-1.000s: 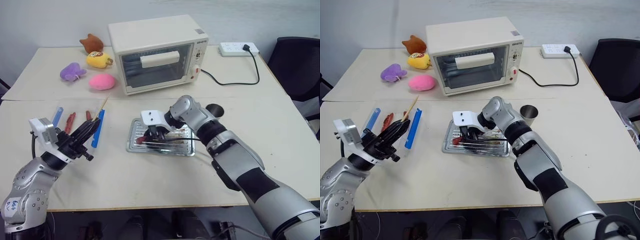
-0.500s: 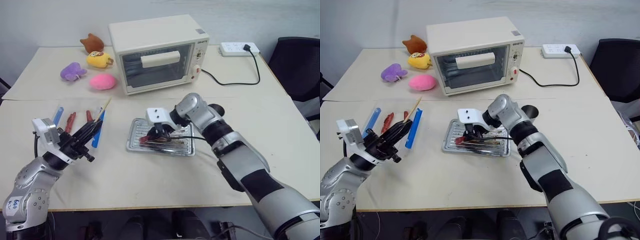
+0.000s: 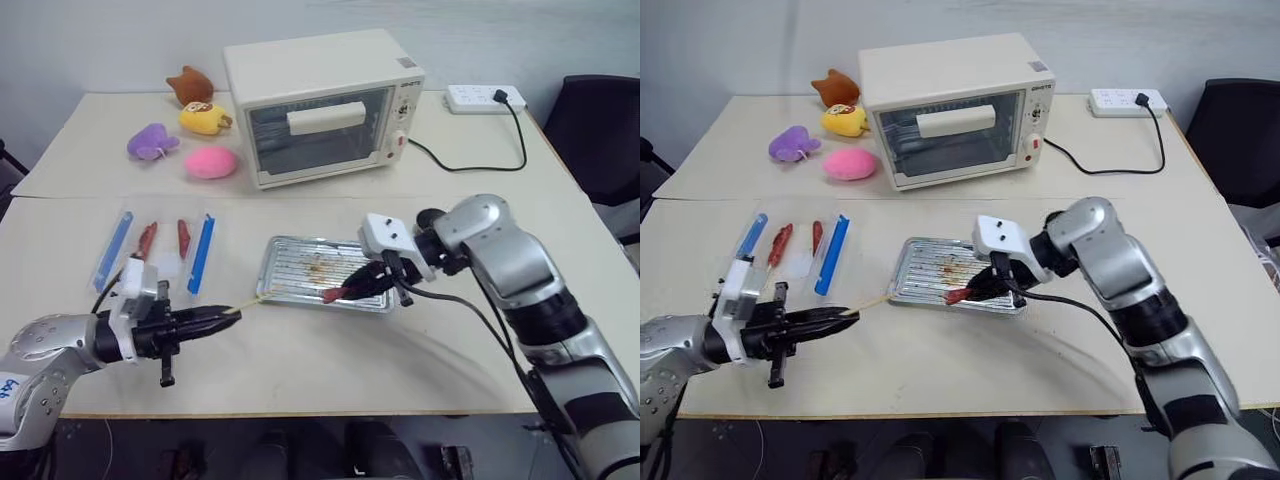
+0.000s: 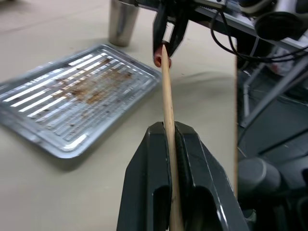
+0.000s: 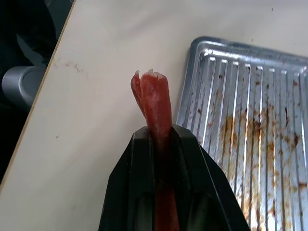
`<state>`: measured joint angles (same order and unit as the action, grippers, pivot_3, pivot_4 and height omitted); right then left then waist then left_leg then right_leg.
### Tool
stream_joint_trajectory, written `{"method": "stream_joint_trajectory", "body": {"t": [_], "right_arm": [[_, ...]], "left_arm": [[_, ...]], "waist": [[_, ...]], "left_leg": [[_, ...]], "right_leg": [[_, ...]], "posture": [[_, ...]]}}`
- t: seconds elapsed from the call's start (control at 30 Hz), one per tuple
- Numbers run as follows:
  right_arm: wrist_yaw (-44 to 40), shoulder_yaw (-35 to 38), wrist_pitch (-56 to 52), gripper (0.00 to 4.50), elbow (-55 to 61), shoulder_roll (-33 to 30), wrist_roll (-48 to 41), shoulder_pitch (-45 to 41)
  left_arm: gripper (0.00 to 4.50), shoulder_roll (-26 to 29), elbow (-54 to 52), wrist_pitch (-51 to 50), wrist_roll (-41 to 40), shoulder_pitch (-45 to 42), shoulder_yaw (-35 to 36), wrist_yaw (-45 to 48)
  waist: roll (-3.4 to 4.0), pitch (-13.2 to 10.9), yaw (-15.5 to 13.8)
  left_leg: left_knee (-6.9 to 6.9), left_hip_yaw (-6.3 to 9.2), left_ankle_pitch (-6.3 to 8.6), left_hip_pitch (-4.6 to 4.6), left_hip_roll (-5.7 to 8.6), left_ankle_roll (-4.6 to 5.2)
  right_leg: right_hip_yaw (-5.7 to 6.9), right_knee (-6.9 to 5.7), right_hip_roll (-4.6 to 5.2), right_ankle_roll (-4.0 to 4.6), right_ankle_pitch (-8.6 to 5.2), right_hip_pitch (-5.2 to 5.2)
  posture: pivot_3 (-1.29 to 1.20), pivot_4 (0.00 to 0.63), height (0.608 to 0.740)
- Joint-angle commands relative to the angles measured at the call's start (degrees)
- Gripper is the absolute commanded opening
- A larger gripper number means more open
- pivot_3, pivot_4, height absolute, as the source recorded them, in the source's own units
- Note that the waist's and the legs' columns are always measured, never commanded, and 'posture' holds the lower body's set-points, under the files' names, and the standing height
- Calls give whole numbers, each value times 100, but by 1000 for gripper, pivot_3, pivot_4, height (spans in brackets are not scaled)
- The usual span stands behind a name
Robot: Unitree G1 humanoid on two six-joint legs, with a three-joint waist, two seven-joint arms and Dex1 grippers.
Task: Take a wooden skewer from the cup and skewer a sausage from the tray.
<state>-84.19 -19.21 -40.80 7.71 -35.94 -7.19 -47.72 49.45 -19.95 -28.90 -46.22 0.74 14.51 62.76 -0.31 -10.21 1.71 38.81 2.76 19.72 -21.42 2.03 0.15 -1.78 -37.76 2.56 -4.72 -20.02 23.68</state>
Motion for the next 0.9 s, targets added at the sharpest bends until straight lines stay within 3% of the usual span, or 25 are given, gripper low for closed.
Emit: {"method": "stream_joint_trajectory", "body": {"t": [0.03, 0.4, 0.9], "right_arm": [[512, 269, 47, 261, 508, -60, -91, 132], [1651, 352, 2574, 261, 767, 60, 283, 1061], [1965, 198, 3445, 261, 383, 108, 529, 1038]], "left_arm": [[0, -19, 16, 11, 122, -208, -161, 103], [0, -271, 320, -185, 128, -529, -166, -106], [0, -314, 250, -504, 171, -575, -268, -190]], "waist": [[0, 0, 0], [-3, -1, -5], [-3, -1, -11]], "left_leg": [[-1, 0, 0, 0, 0, 0], [1, -4, -1, -1, 1, 2], [6, -2, -2, -1, 1, 1]], "right_leg": [[0, 0, 0, 0, 0, 1], [-3, -3, -1, -1, 0, 2], [-2, -6, -2, 0, 0, 2]], "posture": [[0, 150, 740], [0, 150, 740], [0, 150, 740]]}}
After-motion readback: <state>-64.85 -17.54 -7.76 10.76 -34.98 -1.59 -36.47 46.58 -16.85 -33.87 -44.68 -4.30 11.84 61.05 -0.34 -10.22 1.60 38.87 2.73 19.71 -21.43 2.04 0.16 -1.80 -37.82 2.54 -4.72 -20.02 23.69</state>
